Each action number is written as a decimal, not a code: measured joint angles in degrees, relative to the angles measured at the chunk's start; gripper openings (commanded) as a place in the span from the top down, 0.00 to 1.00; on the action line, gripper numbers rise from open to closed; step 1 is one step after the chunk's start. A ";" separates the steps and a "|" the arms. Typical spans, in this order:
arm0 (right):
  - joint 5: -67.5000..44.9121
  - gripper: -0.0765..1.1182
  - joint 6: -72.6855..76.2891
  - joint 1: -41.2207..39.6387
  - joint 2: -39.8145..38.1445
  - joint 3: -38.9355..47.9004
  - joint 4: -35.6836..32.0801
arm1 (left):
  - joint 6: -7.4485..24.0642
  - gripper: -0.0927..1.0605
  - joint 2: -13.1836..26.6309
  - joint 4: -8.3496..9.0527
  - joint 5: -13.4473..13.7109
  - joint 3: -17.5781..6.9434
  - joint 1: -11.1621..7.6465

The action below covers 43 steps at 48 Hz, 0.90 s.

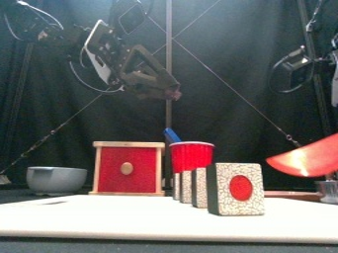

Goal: Place sushi on board then cut the sushi with the knife then place the pieces on the plate
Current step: Place the 4 sushi pieces on the plate

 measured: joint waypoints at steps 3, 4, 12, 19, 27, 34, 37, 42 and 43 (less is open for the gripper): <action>0.09 0.62 1.05 -0.09 0.18 1.05 0.09 | -0.09 0.27 0.00 0.00 -0.62 0.53 0.44; 0.09 0.61 1.32 0.00 0.26 1.41 0.09 | -0.09 0.27 0.00 0.00 -0.79 0.70 0.62; -0.18 0.46 3.52 -0.18 0.97 2.90 0.09 | 0.00 0.27 0.09 0.00 -1.32 1.49 2.11; -0.18 0.33 3.69 -0.53 0.97 2.81 -0.35 | 0.09 0.27 0.00 0.09 -1.41 2.37 2.90; 1.67 0.27 3.78 -1.23 0.53 1.05 -3.08 | 0.09 0.27 -0.53 0.00 -1.49 3.34 3.87; 2.55 0.27 3.78 -1.67 0.53 -2.29 -8.35 | 0.00 0.27 -2.20 0.09 -1.85 4.75 4.13; 1.58 0.27 3.78 -1.85 0.88 -3.87 -11.34 | 0.09 0.27 -2.81 0.00 -2.29 5.54 4.13; -3.78 0.26 3.69 -1.85 2.46 -6.42 -18.81 | 0.00 0.27 -3.52 0.09 -3.25 6.77 4.22; -5.27 0.26 3.60 -1.76 2.90 -6.68 -20.39 | 0.09 0.27 -3.52 0.00 -3.43 7.03 4.22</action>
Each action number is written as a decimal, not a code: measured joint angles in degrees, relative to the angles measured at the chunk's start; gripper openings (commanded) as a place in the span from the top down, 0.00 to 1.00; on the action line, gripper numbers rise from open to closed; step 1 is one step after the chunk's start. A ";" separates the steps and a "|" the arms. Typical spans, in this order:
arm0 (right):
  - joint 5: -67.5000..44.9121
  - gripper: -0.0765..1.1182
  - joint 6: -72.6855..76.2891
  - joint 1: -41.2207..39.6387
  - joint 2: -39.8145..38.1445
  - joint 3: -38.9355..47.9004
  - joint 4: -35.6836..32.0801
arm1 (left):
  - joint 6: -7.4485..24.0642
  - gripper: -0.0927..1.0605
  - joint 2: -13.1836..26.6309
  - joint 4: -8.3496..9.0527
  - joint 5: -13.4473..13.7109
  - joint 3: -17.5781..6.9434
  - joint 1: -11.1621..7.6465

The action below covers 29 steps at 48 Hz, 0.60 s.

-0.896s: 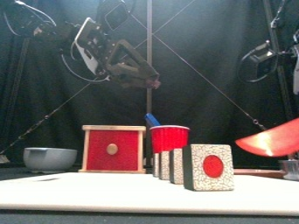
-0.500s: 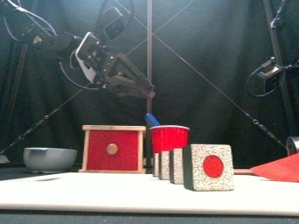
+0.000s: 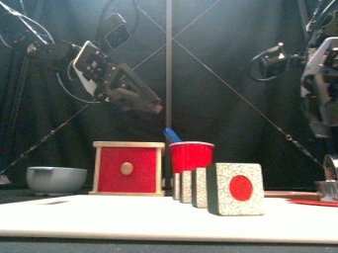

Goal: Place sushi on board then cut the sushi with the knife then place the pieces on the plate
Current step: Place the 4 sushi pieces on the plate

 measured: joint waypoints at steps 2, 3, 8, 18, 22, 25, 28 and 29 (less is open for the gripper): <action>-3.16 0.26 0.00 0.00 1.05 -0.53 -2.90 | 0.00 0.27 0.00 0.00 -0.09 0.44 0.00; -4.92 0.26 0.00 0.00 1.58 -0.79 -4.31 | 0.00 0.27 0.00 0.09 -0.09 0.62 0.00; -14.41 0.26 0.00 0.09 5.27 -1.76 -10.90 | -0.09 0.27 -0.09 0.00 -0.18 2.02 0.00; -30.67 0.26 -0.26 0.35 15.91 -5.27 -17.49 | 0.00 0.27 -0.09 -0.18 -0.18 4.22 0.79; -33.13 0.26 -0.26 0.44 20.30 -7.38 -18.02 | -0.09 0.27 -0.09 -0.26 -0.26 5.10 1.14; -33.75 0.26 -0.26 0.62 23.55 -9.58 -18.28 | -0.09 0.27 -0.09 -0.26 -0.26 5.54 1.49; -33.93 0.26 -0.26 0.70 26.19 -11.43 -18.28 | 0.00 0.27 -0.09 -0.26 -0.18 5.98 1.67; -33.84 0.26 -0.18 0.70 27.07 -12.04 -18.37 | -0.09 0.27 -0.09 -0.35 -0.18 6.06 1.67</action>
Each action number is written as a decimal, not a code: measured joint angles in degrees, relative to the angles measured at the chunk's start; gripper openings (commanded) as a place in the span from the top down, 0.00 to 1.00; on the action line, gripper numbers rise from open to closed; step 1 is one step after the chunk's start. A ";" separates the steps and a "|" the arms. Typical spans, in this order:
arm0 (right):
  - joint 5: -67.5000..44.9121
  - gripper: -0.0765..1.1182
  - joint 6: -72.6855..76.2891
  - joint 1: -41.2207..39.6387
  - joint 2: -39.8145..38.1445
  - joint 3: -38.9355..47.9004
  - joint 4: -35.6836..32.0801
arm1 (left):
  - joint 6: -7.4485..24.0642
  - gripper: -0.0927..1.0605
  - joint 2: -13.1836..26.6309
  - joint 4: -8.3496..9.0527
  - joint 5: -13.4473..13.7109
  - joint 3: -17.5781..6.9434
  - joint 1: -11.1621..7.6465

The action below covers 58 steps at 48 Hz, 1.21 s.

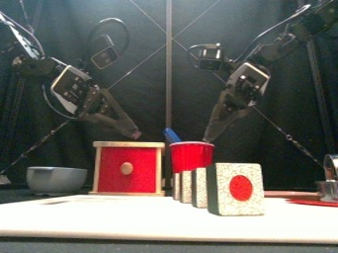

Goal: Place sushi on board then cut the sushi with the knife then place the pieces on the plate
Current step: Place the 4 sushi pieces on the plate

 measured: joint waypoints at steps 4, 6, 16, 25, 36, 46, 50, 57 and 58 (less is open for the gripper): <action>-0.09 0.26 -0.18 1.32 3.78 -2.64 -0.09 | 0.00 0.27 -0.18 0.00 0.09 0.44 0.00; -0.09 0.26 0.00 1.76 5.54 -3.78 -0.09 | 0.00 0.27 -0.26 0.00 0.09 0.79 0.09; 0.88 0.26 0.09 4.04 11.87 -8.09 0.18 | 0.09 0.27 -0.62 0.00 0.18 1.76 0.18; 2.29 0.26 0.00 5.54 14.15 -10.55 0.88 | 0.00 0.27 -0.97 0.00 0.09 2.20 0.26; 2.99 0.27 0.00 5.80 16.52 -11.60 1.41 | 0.09 0.27 -0.97 0.00 0.18 2.46 0.26; 2.99 0.28 0.00 5.71 18.63 -12.13 1.41 | 0.00 0.27 -0.97 0.00 0.18 2.46 0.18; 2.99 0.29 0.00 5.62 18.90 -12.48 1.41 | 0.09 0.27 -0.97 0.00 0.18 2.46 0.18; 3.08 0.40 0.00 5.54 19.42 -12.66 1.32 | 0.00 0.27 -0.97 0.00 0.18 2.46 0.26; 3.08 0.42 0.00 5.54 19.42 -12.57 1.32 | 0.09 0.27 -0.97 0.09 0.18 2.46 0.26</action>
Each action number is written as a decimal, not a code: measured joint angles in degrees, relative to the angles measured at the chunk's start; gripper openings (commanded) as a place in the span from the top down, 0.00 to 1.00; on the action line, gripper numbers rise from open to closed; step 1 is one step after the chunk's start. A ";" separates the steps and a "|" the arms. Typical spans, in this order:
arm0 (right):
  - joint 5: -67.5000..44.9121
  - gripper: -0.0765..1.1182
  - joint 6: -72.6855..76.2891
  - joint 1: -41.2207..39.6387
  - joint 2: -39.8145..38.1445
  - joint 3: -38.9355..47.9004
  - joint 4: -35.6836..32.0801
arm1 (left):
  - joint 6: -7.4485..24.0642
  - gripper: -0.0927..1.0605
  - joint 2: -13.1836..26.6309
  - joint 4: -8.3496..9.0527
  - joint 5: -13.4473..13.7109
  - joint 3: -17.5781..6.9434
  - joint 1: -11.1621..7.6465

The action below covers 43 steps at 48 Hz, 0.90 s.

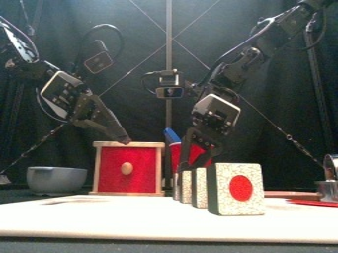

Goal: Place sushi on board then cut the sushi with the knife then place the pieces on the plate
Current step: Place the 4 sushi pieces on the plate

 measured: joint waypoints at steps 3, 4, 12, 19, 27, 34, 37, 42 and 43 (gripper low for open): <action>0.00 0.49 0.00 0.00 0.00 -0.09 0.00 | -0.09 0.27 0.00 -0.09 -0.09 0.09 0.00; 0.09 0.51 0.00 0.00 0.00 -0.09 0.00 | -0.09 0.27 0.00 -0.09 -0.09 0.09 0.00; 1.85 0.52 0.00 -0.35 -1.58 0.35 0.18 | -0.09 0.27 0.00 -0.09 0.00 0.09 -0.09; 6.50 0.52 0.18 -2.46 -8.17 2.72 0.88 | -0.09 0.27 0.00 -0.09 -0.09 0.00 0.00; 11.78 0.52 0.35 -7.29 -15.73 6.50 1.76 | -0.09 0.27 0.00 -0.09 0.00 0.09 0.00; 13.80 0.52 0.18 -11.60 -19.69 10.02 1.85 | -0.09 0.27 0.00 0.00 0.00 0.00 0.00; 13.89 0.52 0.18 -13.54 -20.21 11.25 1.76 | -0.09 0.27 0.00 0.00 0.00 0.09 0.00; 13.27 0.51 0.18 -17.05 -20.13 13.10 1.85 | -0.09 0.27 0.00 0.00 0.00 0.09 0.00; 12.83 0.51 0.26 -17.75 -20.04 13.45 1.85 | 0.00 0.27 0.00 0.00 0.00 0.09 0.00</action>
